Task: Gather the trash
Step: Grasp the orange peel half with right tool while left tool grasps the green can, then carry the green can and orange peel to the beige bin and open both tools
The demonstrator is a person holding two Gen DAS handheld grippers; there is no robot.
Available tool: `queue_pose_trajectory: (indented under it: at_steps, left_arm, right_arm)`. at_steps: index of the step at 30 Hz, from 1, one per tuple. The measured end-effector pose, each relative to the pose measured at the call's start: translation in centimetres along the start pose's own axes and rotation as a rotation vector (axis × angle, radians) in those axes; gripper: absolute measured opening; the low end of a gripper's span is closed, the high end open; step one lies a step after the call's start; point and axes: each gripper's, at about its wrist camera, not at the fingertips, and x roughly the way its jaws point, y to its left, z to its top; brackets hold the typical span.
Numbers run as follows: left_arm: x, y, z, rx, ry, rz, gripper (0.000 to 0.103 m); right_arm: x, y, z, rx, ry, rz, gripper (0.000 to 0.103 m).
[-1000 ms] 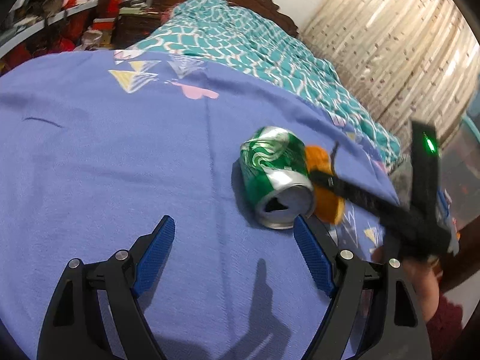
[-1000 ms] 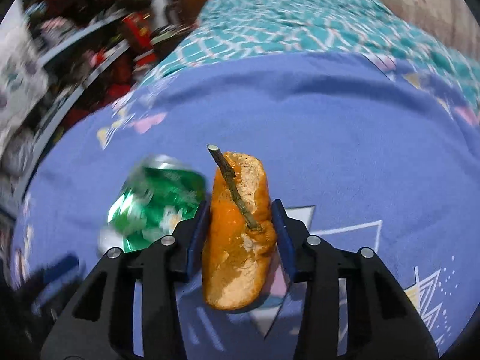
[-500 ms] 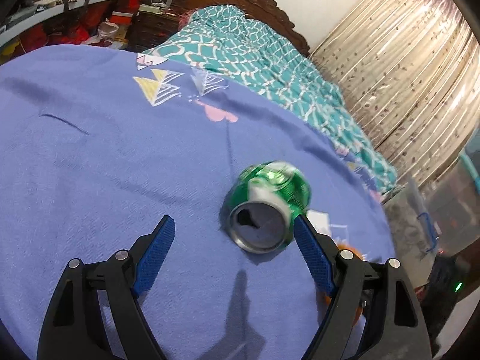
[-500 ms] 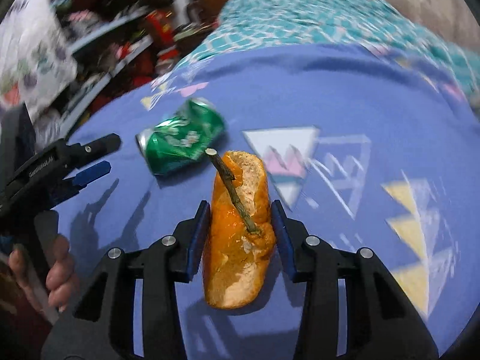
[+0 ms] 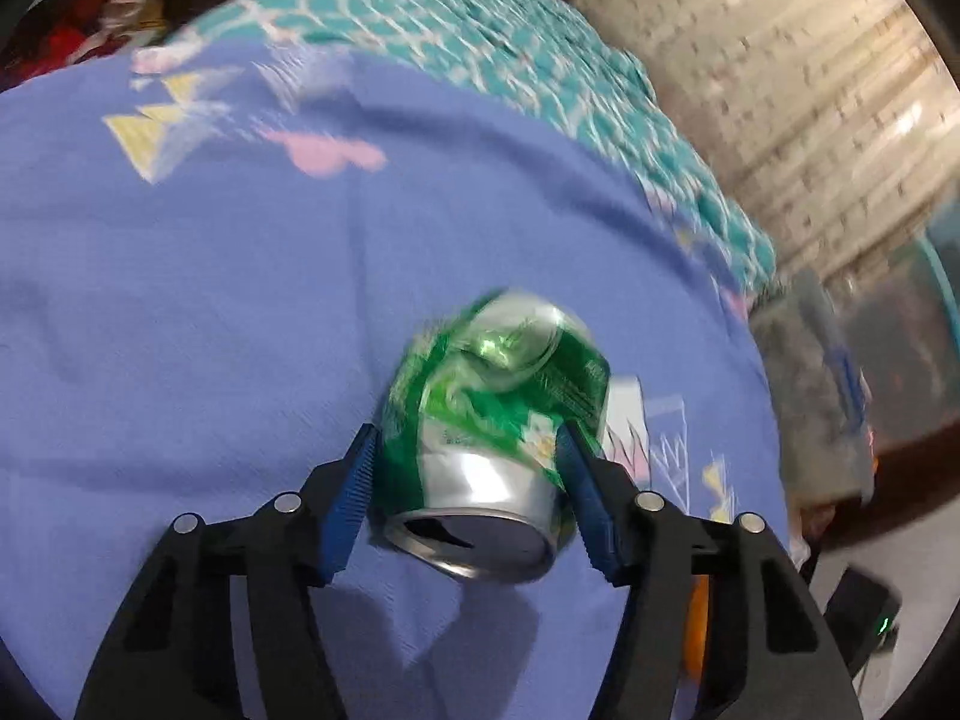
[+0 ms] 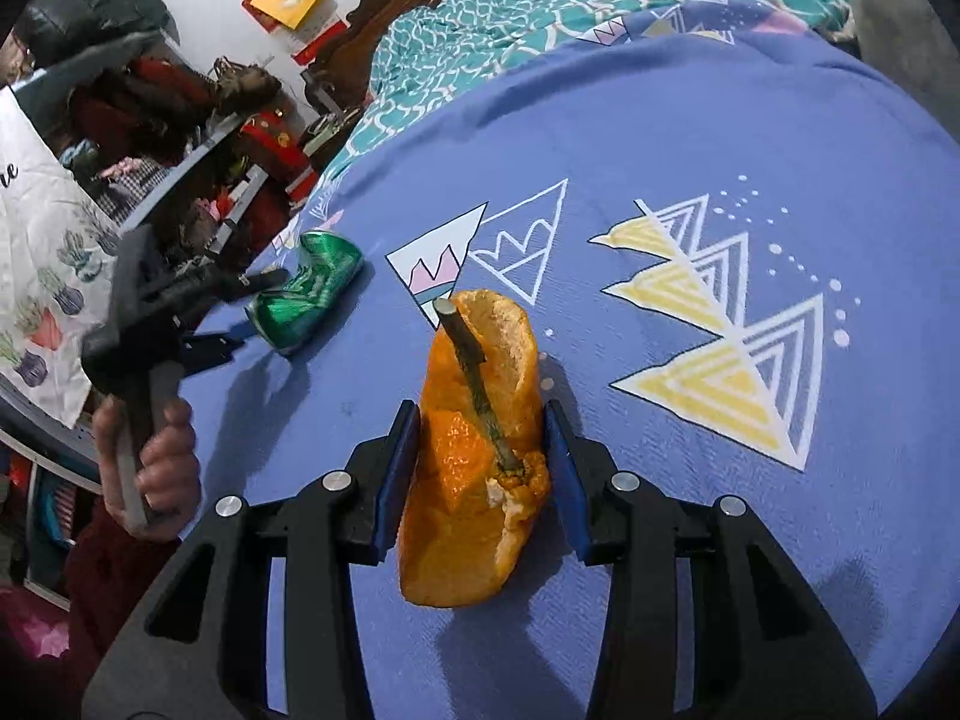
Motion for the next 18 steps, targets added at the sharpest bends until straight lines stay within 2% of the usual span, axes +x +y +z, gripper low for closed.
queue_pose_trajectory:
  at_steps: [3,7,12,18]
  left_arm:
    - [0.6,-1.7,-1.8,0.001,0.037,-0.025,0.057]
    - [1.9,-4.6,-5.1,-0.025,0.105,-0.125,0.056]
    - [3.9,-11.0,-9.1,0.073,0.177,-0.168,0.056]
    - [7.2,-18.8,-11.5,0.195,0.246,-0.179,0.056]
  right_arm:
    - [-0.1,-0.1,0.1,0.004,0.001,0.007,0.044]
    - [-1.0,-0.7,0.0,0.017,-0.013,0.002,0.042]
    - [-3.7,-4.0,-0.6,0.094,-0.054,-0.014,0.041]
    - [-8.4,-9.6,-1.6,0.191,-0.131,-0.061,0.041]
